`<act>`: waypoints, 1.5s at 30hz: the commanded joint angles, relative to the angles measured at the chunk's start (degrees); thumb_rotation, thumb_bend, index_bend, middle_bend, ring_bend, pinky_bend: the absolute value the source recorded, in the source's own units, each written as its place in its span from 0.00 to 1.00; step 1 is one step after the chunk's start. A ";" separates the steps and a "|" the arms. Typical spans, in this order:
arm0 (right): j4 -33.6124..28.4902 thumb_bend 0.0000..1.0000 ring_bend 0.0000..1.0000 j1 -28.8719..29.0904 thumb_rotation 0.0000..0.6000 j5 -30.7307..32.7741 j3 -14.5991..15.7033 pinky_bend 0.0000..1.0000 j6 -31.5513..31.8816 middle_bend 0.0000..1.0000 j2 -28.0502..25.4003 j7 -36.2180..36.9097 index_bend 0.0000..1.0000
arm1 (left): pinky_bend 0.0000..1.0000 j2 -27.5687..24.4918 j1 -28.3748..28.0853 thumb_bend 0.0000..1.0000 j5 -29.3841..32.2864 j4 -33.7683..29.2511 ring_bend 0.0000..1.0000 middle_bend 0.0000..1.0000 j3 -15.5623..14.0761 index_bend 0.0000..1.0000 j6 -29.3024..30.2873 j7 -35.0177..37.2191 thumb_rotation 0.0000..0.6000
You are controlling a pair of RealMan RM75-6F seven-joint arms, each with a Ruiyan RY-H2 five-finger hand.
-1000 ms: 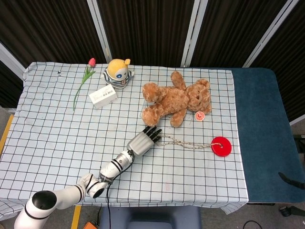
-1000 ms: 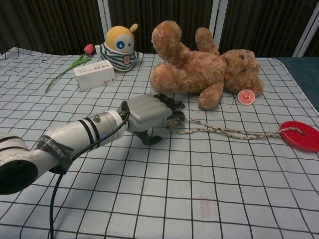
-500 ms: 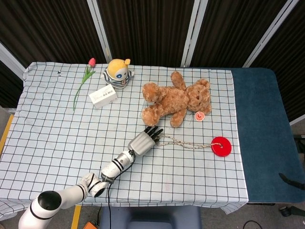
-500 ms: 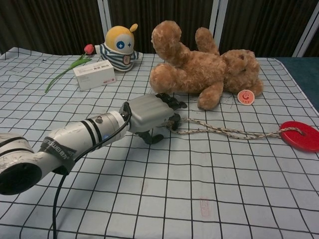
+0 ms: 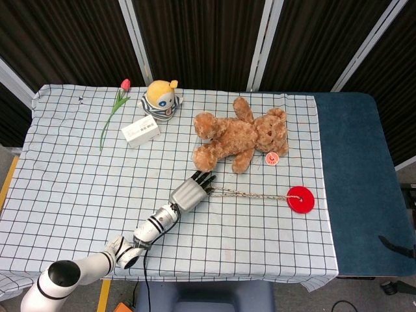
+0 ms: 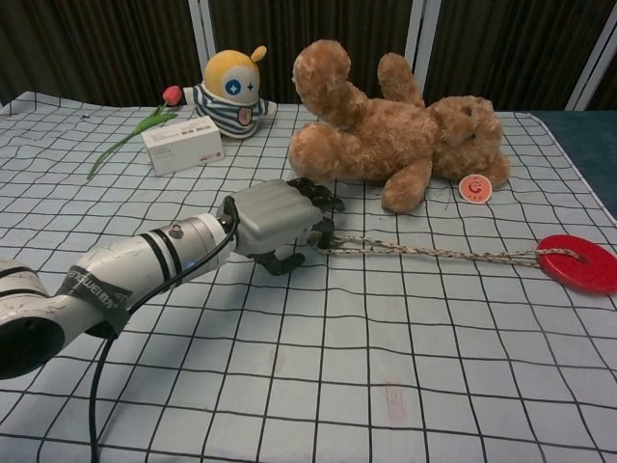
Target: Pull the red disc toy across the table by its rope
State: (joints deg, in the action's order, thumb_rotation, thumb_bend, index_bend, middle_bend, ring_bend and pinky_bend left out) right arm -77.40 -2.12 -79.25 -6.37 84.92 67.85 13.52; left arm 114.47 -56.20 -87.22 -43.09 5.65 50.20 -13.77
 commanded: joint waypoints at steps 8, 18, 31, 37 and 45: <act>-1.05 0.03 0.00 0.18 1.00 -0.02 -0.10 0.00 0.04 0.00 -0.22 -1.23 0.00 | 0.09 -3.14 1.45 0.54 -0.39 -2.96 0.00 0.11 -1.07 0.79 1.99 -0.57 1.00; -1.82 0.03 0.00 0.43 1.00 -0.32 0.02 0.00 0.02 0.00 -0.17 -2.41 0.00 | 0.11 -7.56 3.35 0.61 0.65 -8.15 0.00 0.16 -1.00 0.90 3.57 -2.86 1.00; -2.47 0.03 0.00 1.06 1.00 -0.16 -0.46 0.00 -0.32 0.00 -0.57 -2.87 0.00 | 0.15 -27.67 17.08 0.65 3.92 -26.14 0.01 0.21 -5.35 0.93 13.90 -6.93 1.00; -1.98 0.03 0.00 1.61 1.00 -0.06 -0.56 0.00 -1.05 0.00 -0.34 -2.83 0.00 | 0.18 -42.23 29.62 0.65 7.59 -34.62 0.04 0.24 -8.73 0.93 25.75 -8.52 1.00; -3.26 0.03 0.00 1.93 1.00 -2.42 0.08 0.00 0.40 0.00 -0.07 -4.08 0.00 | 0.18 -48.43 38.40 0.65 16.36 -29.18 0.04 0.26 -4.95 0.93 30.34 1.39 1.00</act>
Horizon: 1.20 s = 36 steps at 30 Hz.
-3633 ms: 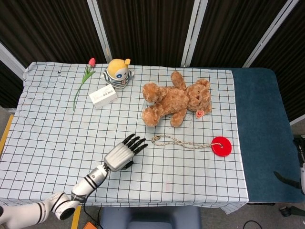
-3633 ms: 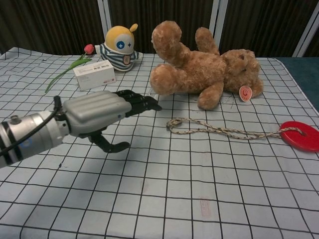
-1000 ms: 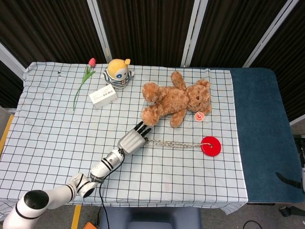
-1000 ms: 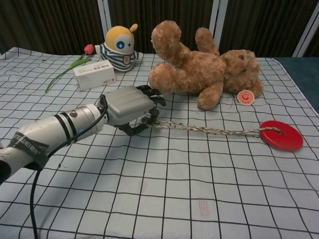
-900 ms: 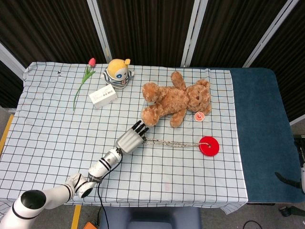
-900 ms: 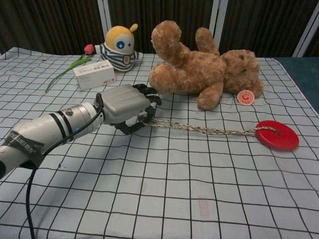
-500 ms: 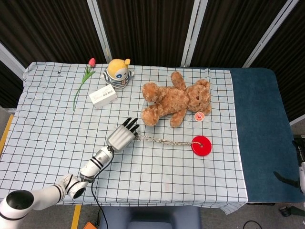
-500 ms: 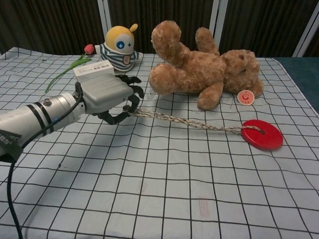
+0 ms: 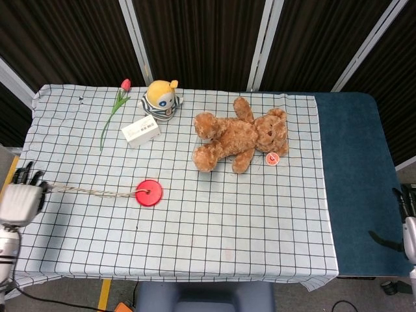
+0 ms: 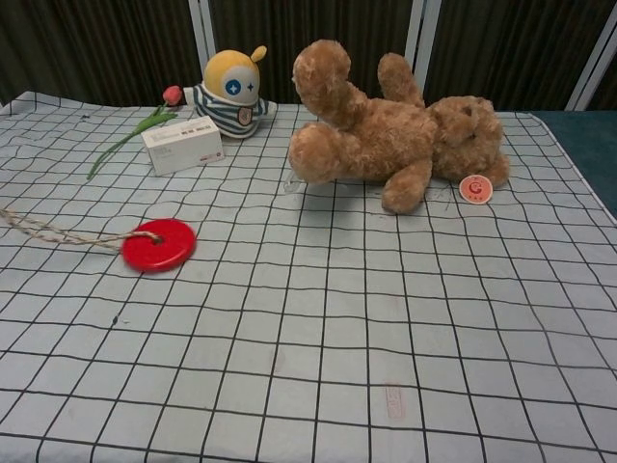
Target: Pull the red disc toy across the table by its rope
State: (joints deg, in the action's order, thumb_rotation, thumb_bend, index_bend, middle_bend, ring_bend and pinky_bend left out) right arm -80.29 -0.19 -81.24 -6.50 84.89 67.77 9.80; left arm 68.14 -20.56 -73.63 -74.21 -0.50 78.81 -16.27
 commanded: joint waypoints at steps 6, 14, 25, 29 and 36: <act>-0.91 0.03 0.00 -0.45 1.00 -0.79 0.53 0.00 1.35 0.00 -0.11 -0.59 0.00 | 0.17 -2.48 4.76 0.67 5.67 4.14 0.05 0.27 4.14 0.94 2.92 3.79 1.00; -0.29 0.03 0.00 -0.81 1.00 -0.47 0.72 0.00 1.47 0.00 -0.05 -0.01 0.00 | 0.16 -1.06 4.73 0.70 7.07 4.17 0.06 0.29 7.57 0.94 4.36 0.18 1.00; 0.46 0.03 0.00 -0.36 1.00 -0.21 0.62 0.00 0.76 0.00 0.56 0.68 0.00 | 0.19 4.61 1.18 0.65 -7.05 1.32 0.09 0.31 7.23 0.86 8.19 9.08 1.00; 0.69 0.03 0.00 -0.44 1.00 -0.09 0.47 0.00 0.95 0.00 0.37 1.22 0.00 | 0.13 5.01 0.76 0.40 -7.69 1.31 0.04 0.17 5.75 0.20 4.47 10.39 1.00; 0.82 0.03 0.00 -0.64 1.00 -0.16 0.52 0.00 1.24 0.00 0.20 1.76 0.00 | 0.00 1.48 0.81 0.27 -3.29 -4.45 0.00 0.00 5.37 0.00 -2.99 8.14 1.00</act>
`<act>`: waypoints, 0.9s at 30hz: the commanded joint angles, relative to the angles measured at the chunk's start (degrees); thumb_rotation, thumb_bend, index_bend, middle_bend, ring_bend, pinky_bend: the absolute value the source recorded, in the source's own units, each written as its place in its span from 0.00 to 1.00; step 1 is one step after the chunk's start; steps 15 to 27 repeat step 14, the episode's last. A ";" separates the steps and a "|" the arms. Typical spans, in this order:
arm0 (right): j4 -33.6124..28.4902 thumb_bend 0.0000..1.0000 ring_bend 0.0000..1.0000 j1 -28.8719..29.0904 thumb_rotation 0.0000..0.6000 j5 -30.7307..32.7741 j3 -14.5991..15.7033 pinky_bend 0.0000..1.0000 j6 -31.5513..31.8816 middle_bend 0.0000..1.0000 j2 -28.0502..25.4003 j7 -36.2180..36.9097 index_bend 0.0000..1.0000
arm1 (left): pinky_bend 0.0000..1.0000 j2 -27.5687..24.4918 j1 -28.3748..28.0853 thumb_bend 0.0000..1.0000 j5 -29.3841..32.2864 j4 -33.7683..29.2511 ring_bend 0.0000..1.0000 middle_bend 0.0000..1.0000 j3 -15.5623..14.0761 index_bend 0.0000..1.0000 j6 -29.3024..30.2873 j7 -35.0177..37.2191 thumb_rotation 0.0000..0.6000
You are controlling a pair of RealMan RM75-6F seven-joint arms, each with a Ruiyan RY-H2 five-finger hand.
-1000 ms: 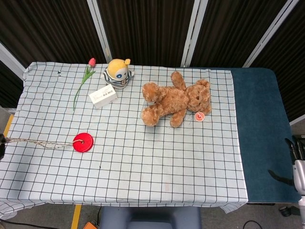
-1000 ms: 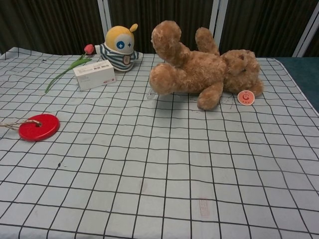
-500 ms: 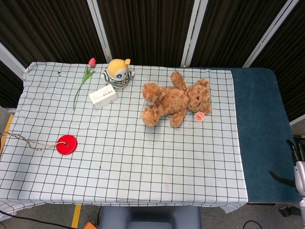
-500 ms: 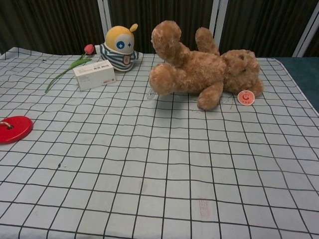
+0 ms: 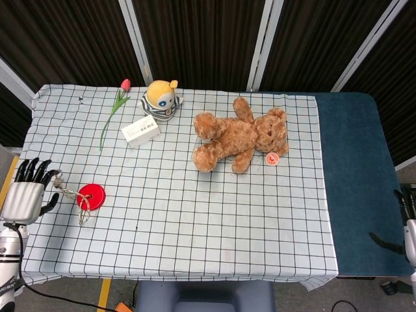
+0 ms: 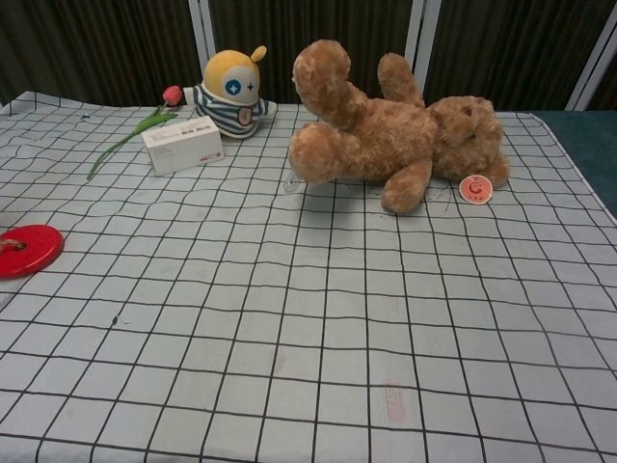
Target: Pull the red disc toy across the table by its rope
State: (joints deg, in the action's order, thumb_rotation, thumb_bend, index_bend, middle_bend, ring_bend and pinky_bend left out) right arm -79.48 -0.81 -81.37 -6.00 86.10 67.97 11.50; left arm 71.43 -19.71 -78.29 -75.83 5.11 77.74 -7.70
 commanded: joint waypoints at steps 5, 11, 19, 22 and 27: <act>-0.25 0.03 0.00 -0.04 1.00 -0.42 0.13 0.00 0.30 0.00 0.05 0.21 0.00 | 0.00 -2.87 1.17 0.26 -1.44 -4.27 0.00 0.00 -0.28 0.00 1.59 0.63 1.00; -1.06 0.03 0.00 -0.46 1.00 -1.02 0.14 0.00 1.66 0.00 0.04 0.26 0.00 | 0.00 -2.96 7.17 0.29 -5.06 -3.41 0.00 0.00 -3.86 0.00 7.81 7.61 1.00; -1.25 0.03 0.00 -0.55 1.00 -1.29 0.48 0.00 1.74 0.00 0.24 -0.72 0.00 | 0.00 -2.14 9.39 0.29 -5.65 -1.67 0.00 0.00 -5.44 0.00 8.70 9.29 1.00; -1.25 0.03 0.00 -0.55 1.00 -1.29 0.48 0.00 1.74 0.00 0.24 -0.72 0.00 | 0.00 -2.14 9.39 0.29 -5.65 -1.67 0.00 0.00 -5.44 0.00 8.70 9.29 1.00; -1.25 0.03 0.00 -0.55 1.00 -1.29 0.48 0.00 1.74 0.00 0.24 -0.72 0.00 | 0.00 -2.14 9.39 0.29 -5.65 -1.67 0.00 0.00 -5.44 0.00 8.70 9.29 1.00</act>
